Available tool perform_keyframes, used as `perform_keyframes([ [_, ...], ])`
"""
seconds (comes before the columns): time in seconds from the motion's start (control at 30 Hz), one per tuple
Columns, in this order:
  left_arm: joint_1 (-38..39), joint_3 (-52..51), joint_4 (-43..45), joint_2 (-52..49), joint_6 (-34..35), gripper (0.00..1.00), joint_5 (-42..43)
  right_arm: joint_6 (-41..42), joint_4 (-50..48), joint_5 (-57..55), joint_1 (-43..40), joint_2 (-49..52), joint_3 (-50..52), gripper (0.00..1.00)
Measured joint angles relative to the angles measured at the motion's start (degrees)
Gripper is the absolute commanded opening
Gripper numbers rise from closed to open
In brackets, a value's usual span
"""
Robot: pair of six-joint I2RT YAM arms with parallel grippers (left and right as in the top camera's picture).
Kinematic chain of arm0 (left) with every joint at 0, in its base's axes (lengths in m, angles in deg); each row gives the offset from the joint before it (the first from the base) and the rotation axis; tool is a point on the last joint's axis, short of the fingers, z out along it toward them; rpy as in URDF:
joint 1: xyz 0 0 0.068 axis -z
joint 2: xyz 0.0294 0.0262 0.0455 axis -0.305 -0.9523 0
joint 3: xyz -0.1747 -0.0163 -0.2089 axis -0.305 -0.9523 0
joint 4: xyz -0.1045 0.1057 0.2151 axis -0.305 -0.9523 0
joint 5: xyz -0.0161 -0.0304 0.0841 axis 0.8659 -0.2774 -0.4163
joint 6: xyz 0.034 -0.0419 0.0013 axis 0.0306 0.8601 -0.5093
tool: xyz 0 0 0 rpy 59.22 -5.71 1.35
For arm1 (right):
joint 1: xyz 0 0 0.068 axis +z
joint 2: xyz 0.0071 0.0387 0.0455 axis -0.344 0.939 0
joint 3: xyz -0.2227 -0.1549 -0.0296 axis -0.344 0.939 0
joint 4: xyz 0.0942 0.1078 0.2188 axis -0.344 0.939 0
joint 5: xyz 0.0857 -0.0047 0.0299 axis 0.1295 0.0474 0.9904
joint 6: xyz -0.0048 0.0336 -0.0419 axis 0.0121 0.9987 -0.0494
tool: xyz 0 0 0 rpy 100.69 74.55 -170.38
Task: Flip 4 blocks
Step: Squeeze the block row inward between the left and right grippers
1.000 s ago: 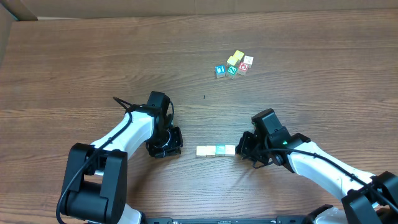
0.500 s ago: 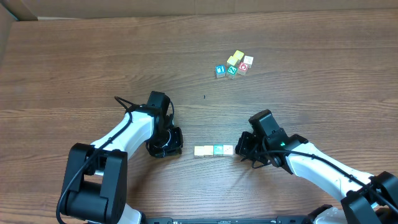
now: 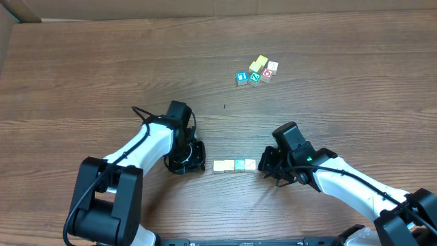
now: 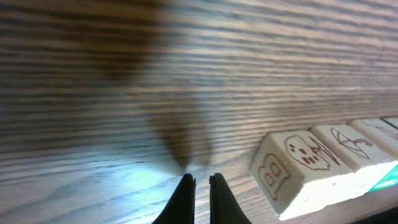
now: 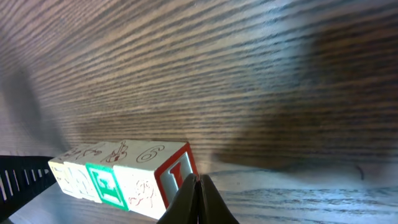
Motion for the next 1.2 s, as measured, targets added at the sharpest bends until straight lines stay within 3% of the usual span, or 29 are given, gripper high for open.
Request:
perform_keyframes([
  [0.6, 5.51, 0.0, 5.38, 0.0, 3.76, 0.04, -2.91, 0.0, -0.42, -0.09, 0.63, 0.0, 0.0, 0.04],
  [1.2, 5.68, 0.0, 5.77, 0.0, 4.63, 0.04, -3.08, 2.4, -0.59, -0.15, 0.74, 0.0, 0.0, 0.04],
])
